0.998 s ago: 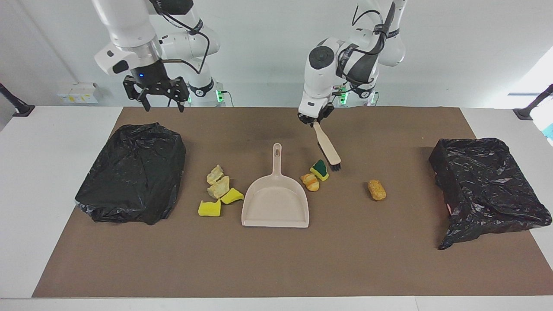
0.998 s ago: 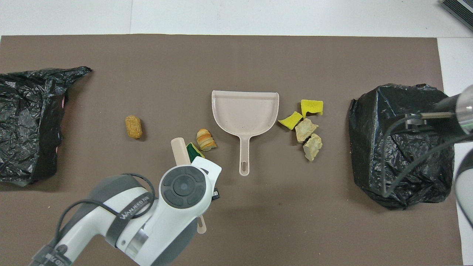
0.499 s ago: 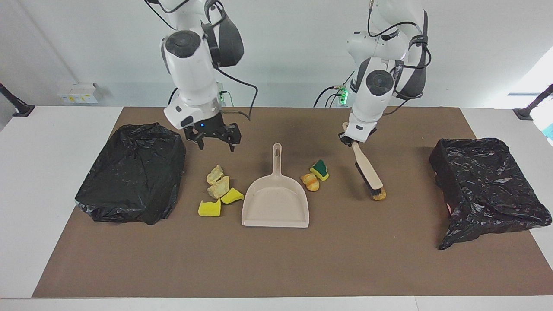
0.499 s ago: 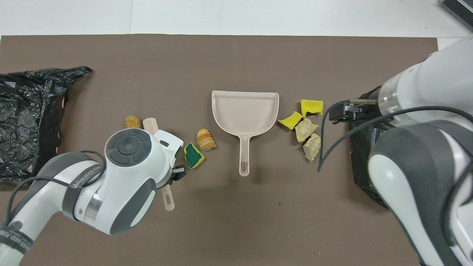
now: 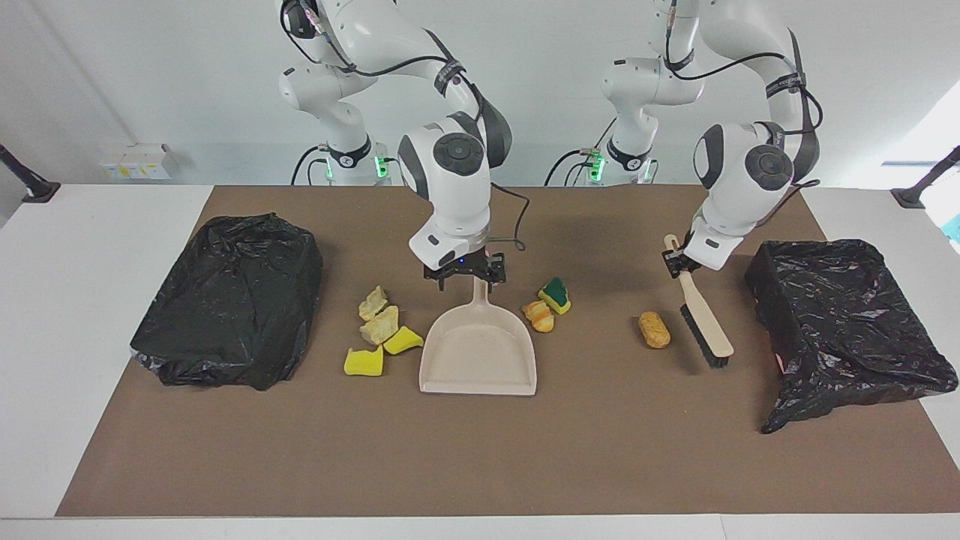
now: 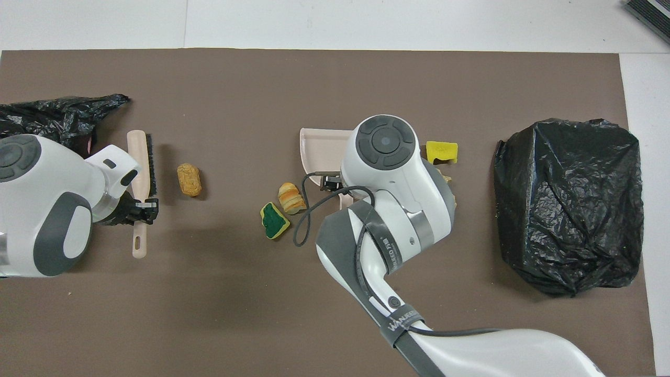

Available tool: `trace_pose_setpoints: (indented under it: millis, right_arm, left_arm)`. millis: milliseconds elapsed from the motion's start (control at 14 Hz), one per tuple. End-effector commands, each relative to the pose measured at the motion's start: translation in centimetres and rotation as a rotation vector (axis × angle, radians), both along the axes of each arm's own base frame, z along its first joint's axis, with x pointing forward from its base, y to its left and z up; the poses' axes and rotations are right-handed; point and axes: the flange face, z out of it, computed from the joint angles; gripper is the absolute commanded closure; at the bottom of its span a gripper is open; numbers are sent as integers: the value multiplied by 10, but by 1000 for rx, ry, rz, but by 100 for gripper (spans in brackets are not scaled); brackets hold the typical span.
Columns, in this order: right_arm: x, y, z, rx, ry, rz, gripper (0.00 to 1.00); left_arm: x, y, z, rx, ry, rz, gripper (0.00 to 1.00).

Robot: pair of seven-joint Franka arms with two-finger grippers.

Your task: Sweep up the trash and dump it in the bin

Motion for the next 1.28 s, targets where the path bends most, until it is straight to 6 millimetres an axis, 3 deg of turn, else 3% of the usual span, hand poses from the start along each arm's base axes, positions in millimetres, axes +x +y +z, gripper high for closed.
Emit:
trace_pose_setpoints:
  millis: [0,143,357,428,499,570,713,784,1070,1212]
  right_arm:
    - [-11,5,-21,26,19,-6,0]
    - [-25,4,-31,21,52,1,0]
    - [-39,6,-35,34,93,-5,0]
    - [-40,5,-34,33,94,-5,0]
    - [-39,5,-34,34,93,-4,11]
    - [-40,5,-34,34,95,-6,30]
    - [-39,5,-34,43,100,-14,84]
    - [-40,7,-35,52,110,-29,100]
    - [-34,-3,-33,56,127,56,100]
    - [-27,-15,-19,83,99,213,100]
  left_arm:
    - [-7,-9,-18,1,-10,-76,100]
    - [-12,-17,-26,-1,-29,-87,100]
    - [-24,-50,-31,-1,-14,-137,100]
    - [-30,-72,-35,-3,-6,-162,100]
    - [-35,-79,-37,0,-1,-157,100]
    - [-38,-87,-37,0,1,-152,100]
    - [-51,-114,-38,-13,18,-153,100]
    - [-58,-129,-36,-30,19,-156,100]
    - [-81,-179,-34,-50,27,-127,100]
    - [-83,-183,-31,-38,43,-92,100]
